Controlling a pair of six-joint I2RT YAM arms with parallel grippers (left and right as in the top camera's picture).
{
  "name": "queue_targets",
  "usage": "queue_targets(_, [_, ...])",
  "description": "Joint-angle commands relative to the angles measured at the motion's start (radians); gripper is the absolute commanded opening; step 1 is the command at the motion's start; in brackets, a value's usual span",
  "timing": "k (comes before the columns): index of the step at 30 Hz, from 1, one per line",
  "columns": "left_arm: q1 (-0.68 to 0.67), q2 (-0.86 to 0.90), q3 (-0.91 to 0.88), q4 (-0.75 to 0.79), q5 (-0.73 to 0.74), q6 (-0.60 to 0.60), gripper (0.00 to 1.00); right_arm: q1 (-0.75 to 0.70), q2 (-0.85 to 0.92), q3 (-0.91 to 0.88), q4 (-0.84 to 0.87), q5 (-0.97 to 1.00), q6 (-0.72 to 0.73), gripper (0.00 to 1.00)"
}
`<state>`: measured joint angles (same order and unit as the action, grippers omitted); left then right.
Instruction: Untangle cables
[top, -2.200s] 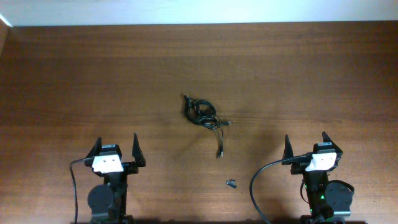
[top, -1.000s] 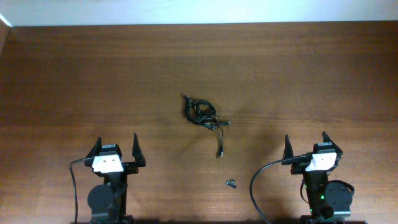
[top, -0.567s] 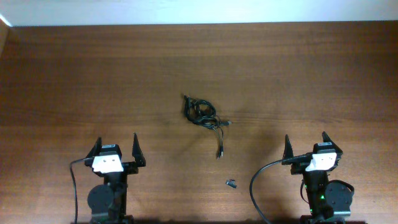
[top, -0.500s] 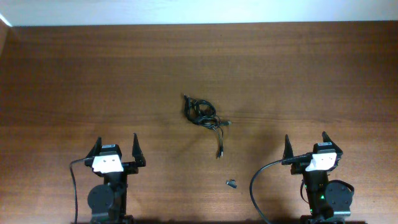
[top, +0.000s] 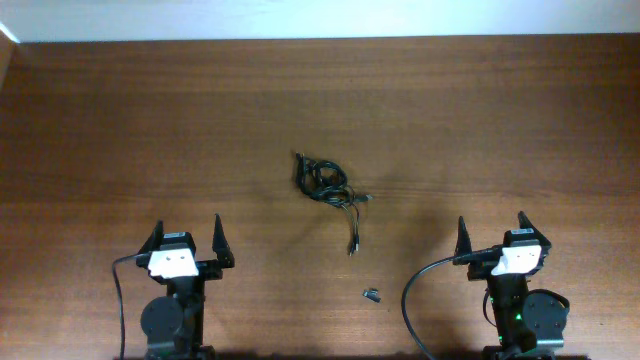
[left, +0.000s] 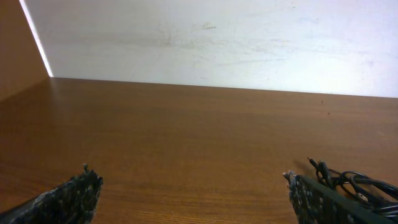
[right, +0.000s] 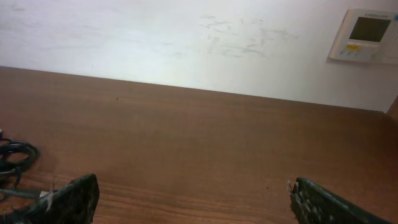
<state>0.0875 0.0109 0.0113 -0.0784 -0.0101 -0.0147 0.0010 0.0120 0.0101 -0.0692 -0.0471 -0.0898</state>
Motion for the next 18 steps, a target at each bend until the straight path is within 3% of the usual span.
queue_targets(1, [0.000, -0.005, -0.001, -0.006, 0.012, 0.015, 0.99, 0.011, -0.008, -0.004, -0.006, -0.009, -0.008, 0.99])
queue_targets(12, [0.000, -0.005, 0.008, -0.005, 0.050, -0.041, 0.99, 0.011, -0.008, -0.004, -0.006, -0.009, -0.008, 0.99])
queue_targets(18, [0.000, 0.010, 0.116, -0.142, 0.081, -0.040, 0.99, 0.011, -0.008, -0.004, -0.006, -0.009, -0.008, 0.99])
